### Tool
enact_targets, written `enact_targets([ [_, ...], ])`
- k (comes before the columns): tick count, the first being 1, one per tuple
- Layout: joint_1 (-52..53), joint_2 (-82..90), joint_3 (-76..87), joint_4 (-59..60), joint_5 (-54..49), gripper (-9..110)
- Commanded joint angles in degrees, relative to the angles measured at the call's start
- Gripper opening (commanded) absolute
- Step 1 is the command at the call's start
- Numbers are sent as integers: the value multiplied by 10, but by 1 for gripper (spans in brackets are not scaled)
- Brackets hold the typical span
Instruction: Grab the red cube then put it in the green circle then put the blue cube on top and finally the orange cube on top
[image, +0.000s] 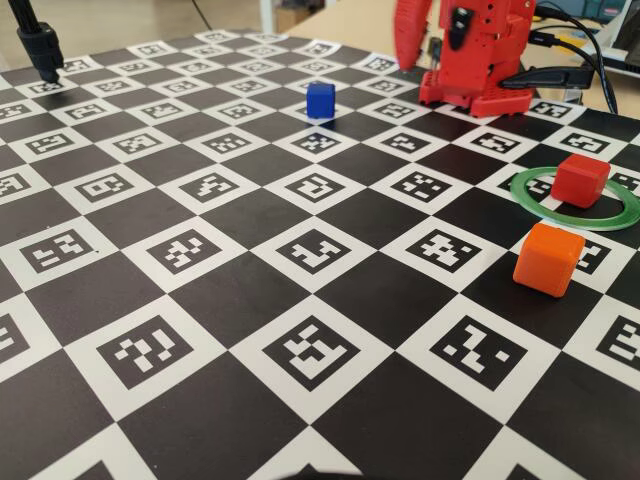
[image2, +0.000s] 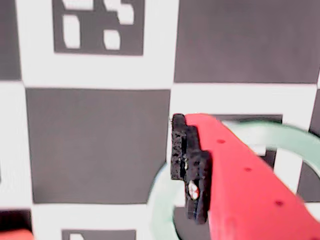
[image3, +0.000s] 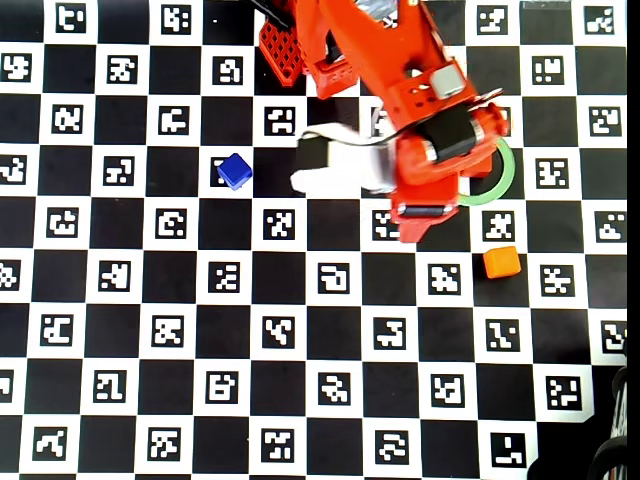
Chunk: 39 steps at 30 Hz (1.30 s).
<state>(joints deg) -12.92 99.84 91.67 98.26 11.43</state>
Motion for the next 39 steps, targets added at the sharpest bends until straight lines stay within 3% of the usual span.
enact_targets([
  [1, 69, 62, -45, 24, -33, 31],
  [13, 264, 120, 15, 25, -129, 31],
  [39, 452, 233, 219, -18, -358, 41],
])
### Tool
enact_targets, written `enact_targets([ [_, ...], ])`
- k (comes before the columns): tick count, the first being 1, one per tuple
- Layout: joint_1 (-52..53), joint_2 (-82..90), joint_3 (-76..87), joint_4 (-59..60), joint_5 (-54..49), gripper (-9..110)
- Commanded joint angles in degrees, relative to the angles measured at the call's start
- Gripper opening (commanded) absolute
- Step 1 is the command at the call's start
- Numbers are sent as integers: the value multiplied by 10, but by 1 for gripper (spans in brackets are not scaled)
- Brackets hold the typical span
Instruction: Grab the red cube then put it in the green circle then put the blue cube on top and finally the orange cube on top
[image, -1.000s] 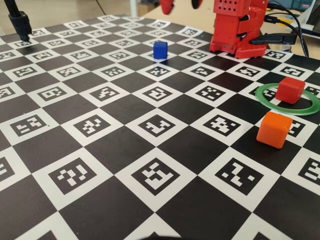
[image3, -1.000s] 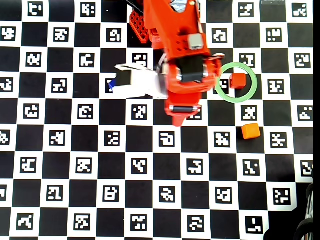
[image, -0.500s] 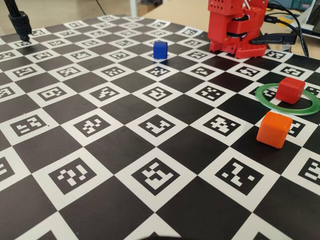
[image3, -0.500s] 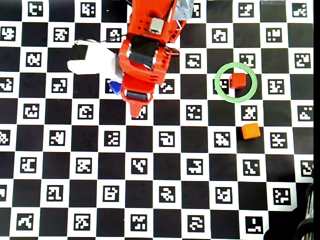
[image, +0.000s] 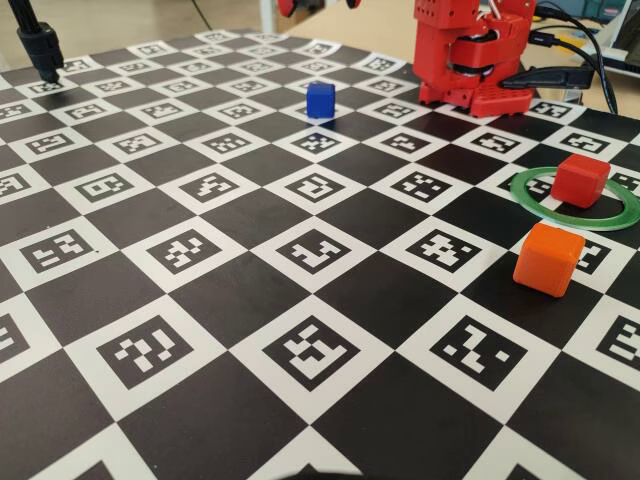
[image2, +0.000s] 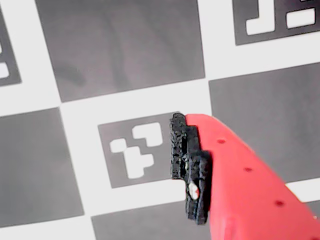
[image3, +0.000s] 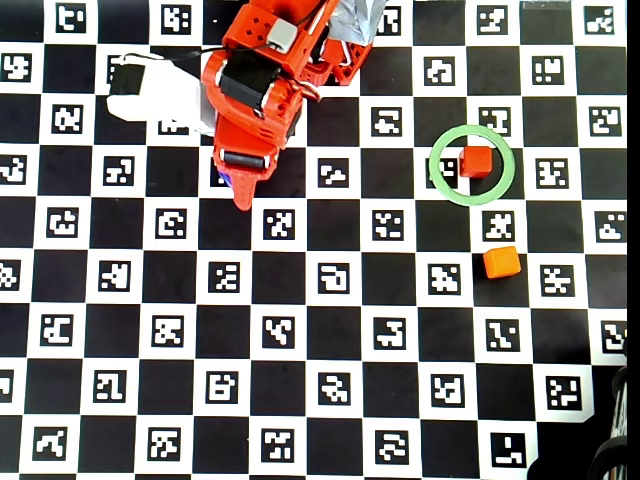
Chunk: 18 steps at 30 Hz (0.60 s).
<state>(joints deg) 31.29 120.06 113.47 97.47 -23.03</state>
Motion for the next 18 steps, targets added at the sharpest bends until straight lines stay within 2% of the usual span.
enact_targets([
  [1, 11, 35, 13, -18, -21, 41],
  [18, 66, 45, 192, -214, -115, 48],
])
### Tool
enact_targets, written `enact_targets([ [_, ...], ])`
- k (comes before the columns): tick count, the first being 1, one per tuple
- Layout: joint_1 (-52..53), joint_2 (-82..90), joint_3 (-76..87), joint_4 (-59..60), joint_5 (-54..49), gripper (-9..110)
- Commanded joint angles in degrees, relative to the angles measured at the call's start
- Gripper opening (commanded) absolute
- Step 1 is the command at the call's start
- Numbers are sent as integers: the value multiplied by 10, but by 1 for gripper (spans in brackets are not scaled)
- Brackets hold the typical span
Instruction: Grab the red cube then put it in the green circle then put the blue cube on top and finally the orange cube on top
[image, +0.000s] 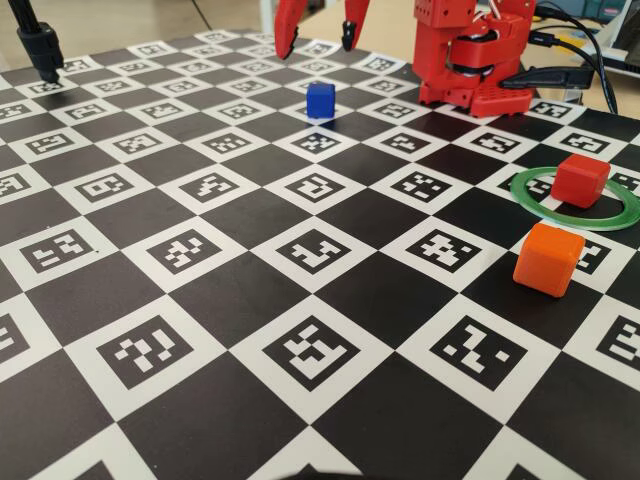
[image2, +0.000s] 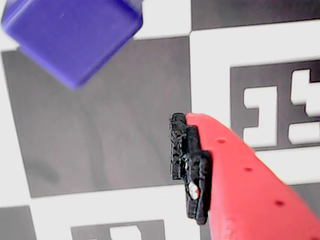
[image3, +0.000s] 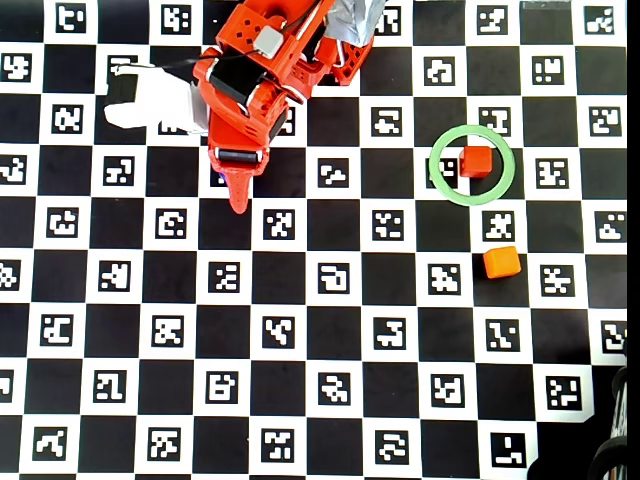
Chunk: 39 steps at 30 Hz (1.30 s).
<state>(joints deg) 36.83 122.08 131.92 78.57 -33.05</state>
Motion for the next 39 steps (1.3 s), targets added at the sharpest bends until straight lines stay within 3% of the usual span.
enact_targets([
  [1, 13, 25, 18, -38, -21, 48],
  [20, 46, -36, 122, -203, -76, 48],
  [39, 52, -50, 146, -232, -107, 48],
])
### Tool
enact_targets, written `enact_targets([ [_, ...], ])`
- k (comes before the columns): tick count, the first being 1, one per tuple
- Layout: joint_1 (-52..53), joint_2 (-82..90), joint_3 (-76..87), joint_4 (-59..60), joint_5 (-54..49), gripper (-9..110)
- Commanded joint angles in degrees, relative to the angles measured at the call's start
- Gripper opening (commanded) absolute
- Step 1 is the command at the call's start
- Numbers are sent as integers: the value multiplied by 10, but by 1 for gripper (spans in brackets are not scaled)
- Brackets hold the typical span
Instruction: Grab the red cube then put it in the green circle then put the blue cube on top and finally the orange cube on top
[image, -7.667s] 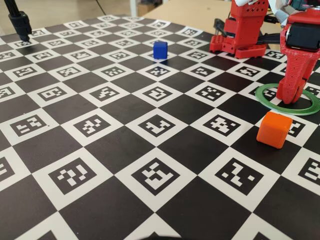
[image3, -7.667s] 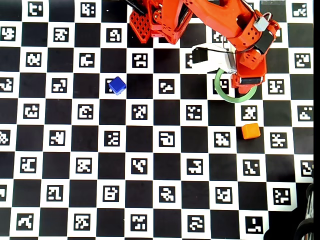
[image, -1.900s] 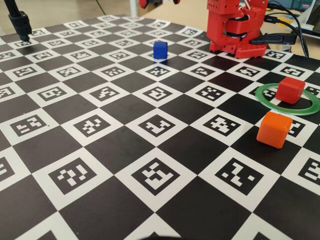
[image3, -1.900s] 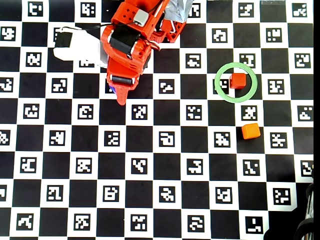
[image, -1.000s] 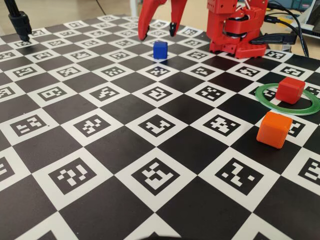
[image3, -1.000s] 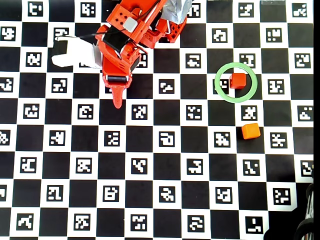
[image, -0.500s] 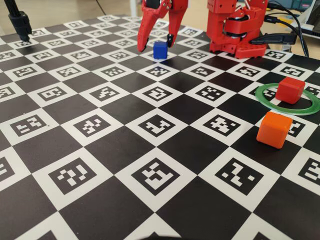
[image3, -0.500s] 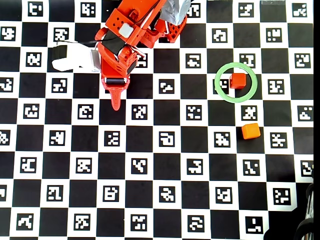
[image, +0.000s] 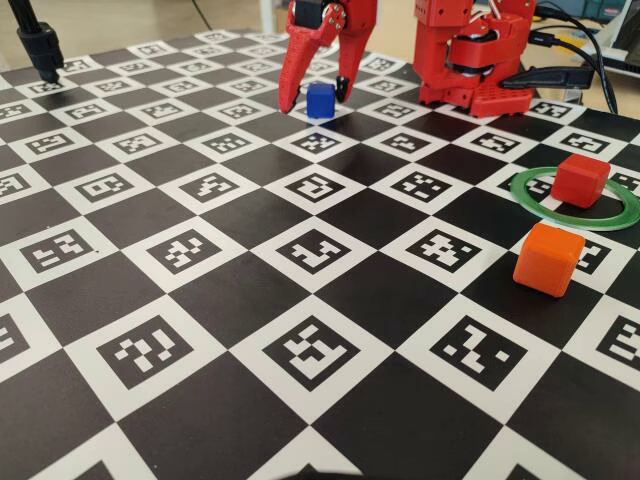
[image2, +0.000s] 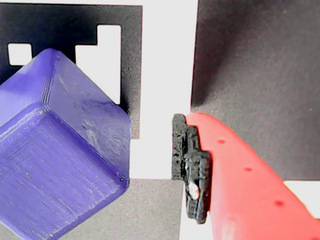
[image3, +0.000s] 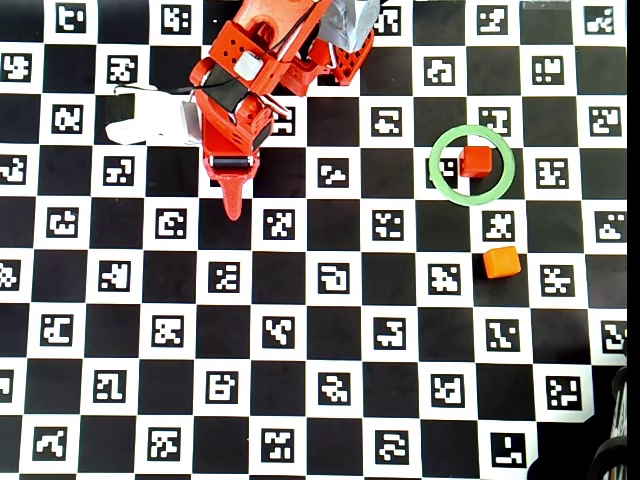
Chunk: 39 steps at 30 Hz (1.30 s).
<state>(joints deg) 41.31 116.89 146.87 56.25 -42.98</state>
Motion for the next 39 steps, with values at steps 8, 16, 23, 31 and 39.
enact_targets([
  [8, 11, 1, -1, -17, -45, 48],
  [16, 16, -2, 0, -19, -89, 48],
  [23, 16, -4, 1, -19, -127, 48],
  [31, 16, -4, 1, -21, -173, 48],
  [39, 12, -3, 2, -26, -212, 48],
])
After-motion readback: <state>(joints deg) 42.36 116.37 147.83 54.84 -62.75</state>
